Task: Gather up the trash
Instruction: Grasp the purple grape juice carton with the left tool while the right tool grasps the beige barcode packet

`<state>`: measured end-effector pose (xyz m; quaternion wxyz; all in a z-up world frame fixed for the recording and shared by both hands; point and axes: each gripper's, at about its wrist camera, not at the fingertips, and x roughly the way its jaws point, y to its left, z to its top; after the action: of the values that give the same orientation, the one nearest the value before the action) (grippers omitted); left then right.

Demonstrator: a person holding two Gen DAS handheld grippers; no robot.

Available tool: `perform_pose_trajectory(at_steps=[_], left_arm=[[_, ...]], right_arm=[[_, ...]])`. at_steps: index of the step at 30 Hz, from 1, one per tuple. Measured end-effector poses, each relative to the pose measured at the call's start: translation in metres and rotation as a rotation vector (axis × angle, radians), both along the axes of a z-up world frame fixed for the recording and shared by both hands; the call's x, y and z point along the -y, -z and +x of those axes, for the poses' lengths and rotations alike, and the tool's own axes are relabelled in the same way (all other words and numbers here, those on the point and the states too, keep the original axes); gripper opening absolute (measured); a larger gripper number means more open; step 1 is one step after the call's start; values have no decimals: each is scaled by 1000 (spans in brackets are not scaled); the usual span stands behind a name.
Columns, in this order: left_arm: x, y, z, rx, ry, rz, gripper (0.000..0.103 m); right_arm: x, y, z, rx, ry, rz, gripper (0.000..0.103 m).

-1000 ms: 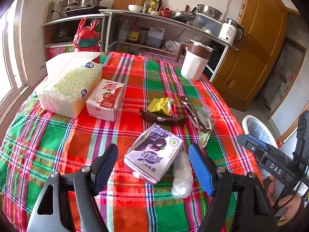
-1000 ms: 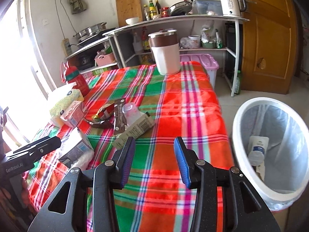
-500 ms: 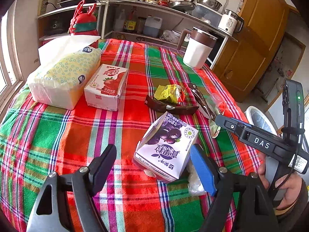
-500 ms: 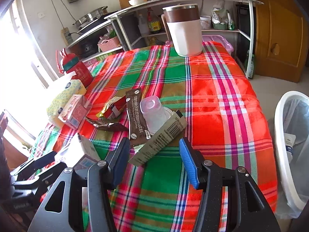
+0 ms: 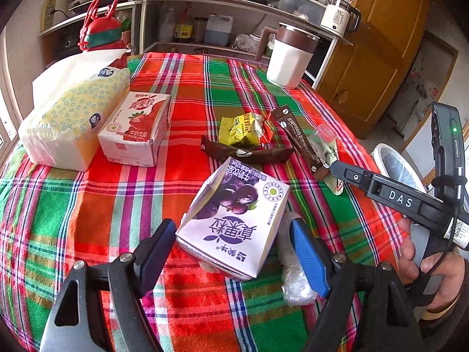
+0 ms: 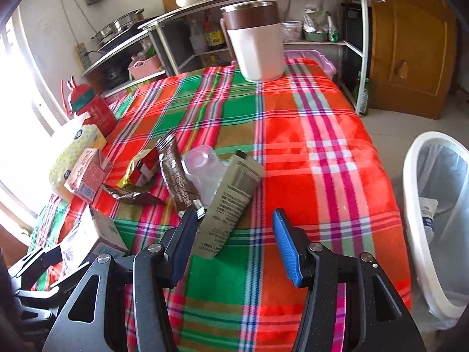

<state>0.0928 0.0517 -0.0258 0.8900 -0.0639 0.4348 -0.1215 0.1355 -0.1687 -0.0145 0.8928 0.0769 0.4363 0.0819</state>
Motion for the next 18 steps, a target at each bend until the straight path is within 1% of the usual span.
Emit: perform_pose_trajectory(at_steps=[4, 6, 8, 12, 14, 18], left_arm=[[2, 0, 3, -2, -3, 7, 81], [0, 0, 4, -1, -19, 16, 81], [-2, 1, 5, 4, -29, 20, 81], [-5, 3, 7, -2, -35, 8, 81], [-5, 5, 10, -14, -41, 7, 81], [-4, 5, 10, -7, -35, 6, 81]], right_arm=[[4, -3, -3, 13, 1, -4, 39], [4, -6, -6, 32, 4, -41, 31], [4, -6, -6, 39, 11, -65, 27], [9, -4, -3, 22, 2, 19, 27], [7, -3, -1, 21, -7, 21, 28], [4, -7, 3, 31, -5, 23, 27]])
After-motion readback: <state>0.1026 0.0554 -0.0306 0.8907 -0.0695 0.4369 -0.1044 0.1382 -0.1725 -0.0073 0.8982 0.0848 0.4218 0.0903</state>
